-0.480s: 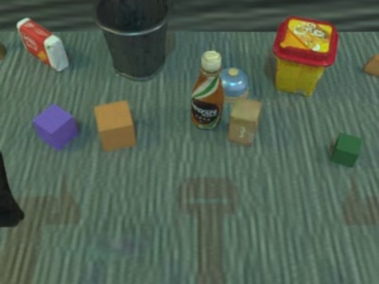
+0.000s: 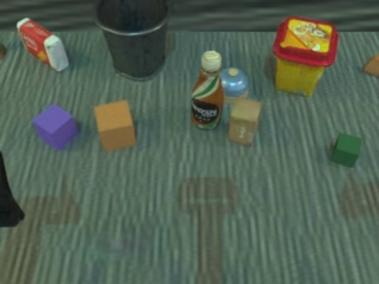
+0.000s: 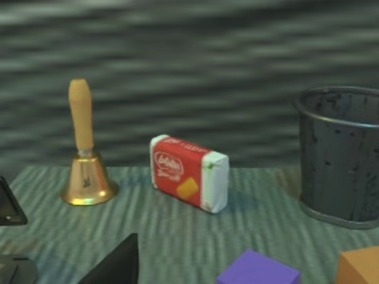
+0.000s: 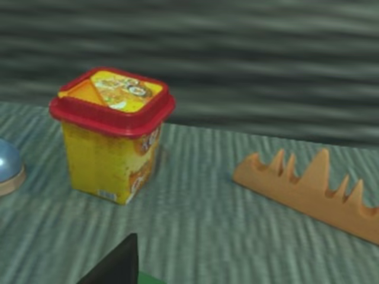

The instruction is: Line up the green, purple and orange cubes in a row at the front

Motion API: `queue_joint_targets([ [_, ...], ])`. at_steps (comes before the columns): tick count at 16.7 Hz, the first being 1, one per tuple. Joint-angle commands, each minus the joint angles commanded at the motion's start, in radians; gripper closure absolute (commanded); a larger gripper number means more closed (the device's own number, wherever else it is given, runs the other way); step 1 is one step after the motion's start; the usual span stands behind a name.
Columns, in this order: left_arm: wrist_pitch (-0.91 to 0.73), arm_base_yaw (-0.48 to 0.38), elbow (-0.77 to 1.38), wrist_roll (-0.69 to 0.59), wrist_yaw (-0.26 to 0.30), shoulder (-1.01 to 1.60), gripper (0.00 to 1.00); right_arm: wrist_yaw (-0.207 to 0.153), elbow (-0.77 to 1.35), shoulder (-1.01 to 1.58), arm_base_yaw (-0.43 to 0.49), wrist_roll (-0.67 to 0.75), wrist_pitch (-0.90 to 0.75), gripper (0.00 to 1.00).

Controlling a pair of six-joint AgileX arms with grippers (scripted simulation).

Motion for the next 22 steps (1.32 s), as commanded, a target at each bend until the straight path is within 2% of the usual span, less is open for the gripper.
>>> queue_joint_targets([
  [14,0.0,0.0,0.0,0.0,0.0,0.0,0.0,0.004,1.032,1.394,0.076,-0.658,-0.695,0.0],
  [18,0.0,0.0,0.0,0.0,0.0,0.0,0.0,0.004,1.275,1.706,0.095,-0.81,-0.849,0.0],
  [22,0.0,0.0,0.0,0.0,0.0,0.0,0.0,0.005,1.437,1.894,0.107,-0.907,-0.942,0.0],
])
